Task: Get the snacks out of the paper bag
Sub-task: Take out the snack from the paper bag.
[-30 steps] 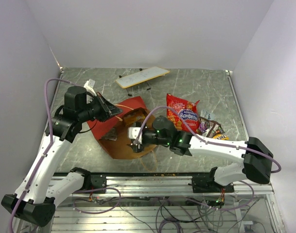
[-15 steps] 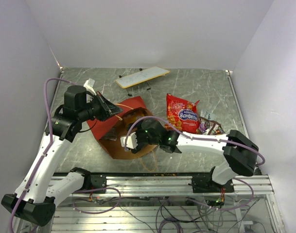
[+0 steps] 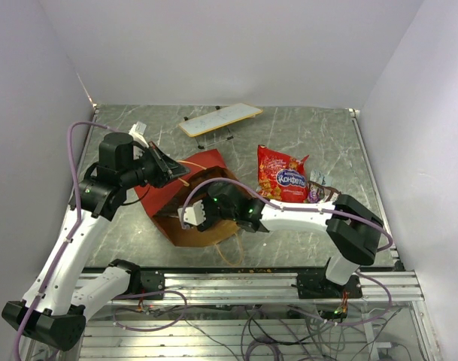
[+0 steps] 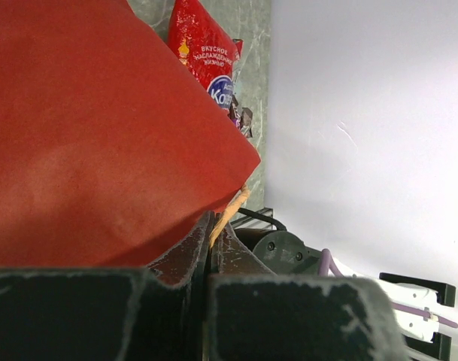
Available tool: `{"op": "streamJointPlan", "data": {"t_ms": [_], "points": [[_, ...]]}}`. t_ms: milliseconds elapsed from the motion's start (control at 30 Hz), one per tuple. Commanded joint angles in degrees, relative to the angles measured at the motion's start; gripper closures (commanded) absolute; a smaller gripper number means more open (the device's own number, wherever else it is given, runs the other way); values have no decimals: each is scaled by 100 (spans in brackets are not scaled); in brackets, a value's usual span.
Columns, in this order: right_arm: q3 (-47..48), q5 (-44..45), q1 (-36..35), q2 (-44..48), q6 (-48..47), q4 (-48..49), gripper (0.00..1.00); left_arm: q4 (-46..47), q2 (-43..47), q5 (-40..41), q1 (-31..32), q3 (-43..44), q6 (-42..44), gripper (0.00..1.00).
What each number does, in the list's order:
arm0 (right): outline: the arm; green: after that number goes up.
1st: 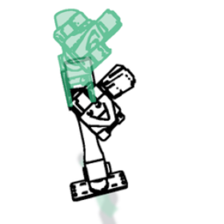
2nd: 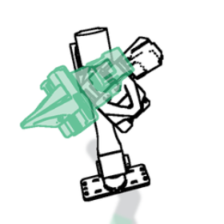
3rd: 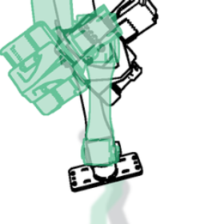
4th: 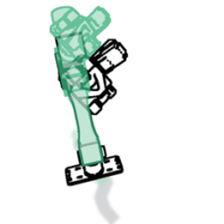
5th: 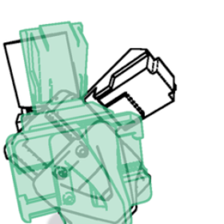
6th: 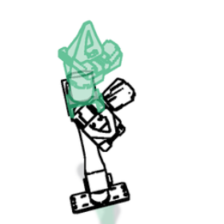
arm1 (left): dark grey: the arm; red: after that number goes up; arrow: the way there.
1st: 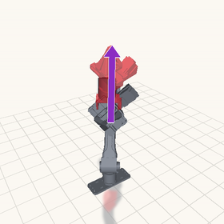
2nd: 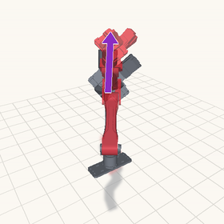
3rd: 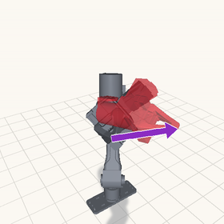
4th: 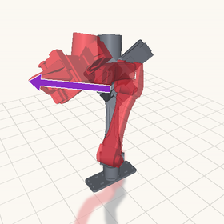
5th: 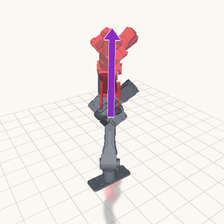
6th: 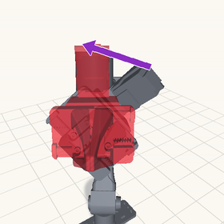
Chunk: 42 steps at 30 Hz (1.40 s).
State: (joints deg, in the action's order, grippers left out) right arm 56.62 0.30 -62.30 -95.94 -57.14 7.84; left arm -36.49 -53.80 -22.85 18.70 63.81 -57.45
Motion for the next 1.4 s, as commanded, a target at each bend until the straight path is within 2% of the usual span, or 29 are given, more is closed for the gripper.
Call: {"op": "streamJointPlan", "data": {"t_ms": [0, 233, 433, 533, 633, 867, 1033, 1233, 1367], "points": [[352, 14, 46, -156, 315, 194, 24, 192, 66, 19, 21, 79, -85, 93], [345, -71, 53, -129, 521, 117, 25, -2, -180, 43, 20, 427, 182, 93], [109, -172, 136, 5, 278, 68, 25, 170, -49, -11, 18, 320, 91, 93], [293, -245, 244, -87, 340, -167, 25, -34, -142, -27, 20, 401, 393, 93], [412, -483, 322, -172, 369, -281, 25, -36, -153, -30, 20, 354, 329, 93], [710, -439, 355, -561, 250, -477, 24, -39, -236, -134, 20, 342, 397, 93], [763, -294, 356, -899, 260, -124, 23, 19, -195, -120, 20, 433, 408, 93], [1151, -193, 402, -1366, 752, 174, 24, -81, -454, -378, 20, 650, 429, 93], [1239, 220, 402, -1617, 670, 264, 24, -221, -533, -267, 20, 730, 489, 93]]}}
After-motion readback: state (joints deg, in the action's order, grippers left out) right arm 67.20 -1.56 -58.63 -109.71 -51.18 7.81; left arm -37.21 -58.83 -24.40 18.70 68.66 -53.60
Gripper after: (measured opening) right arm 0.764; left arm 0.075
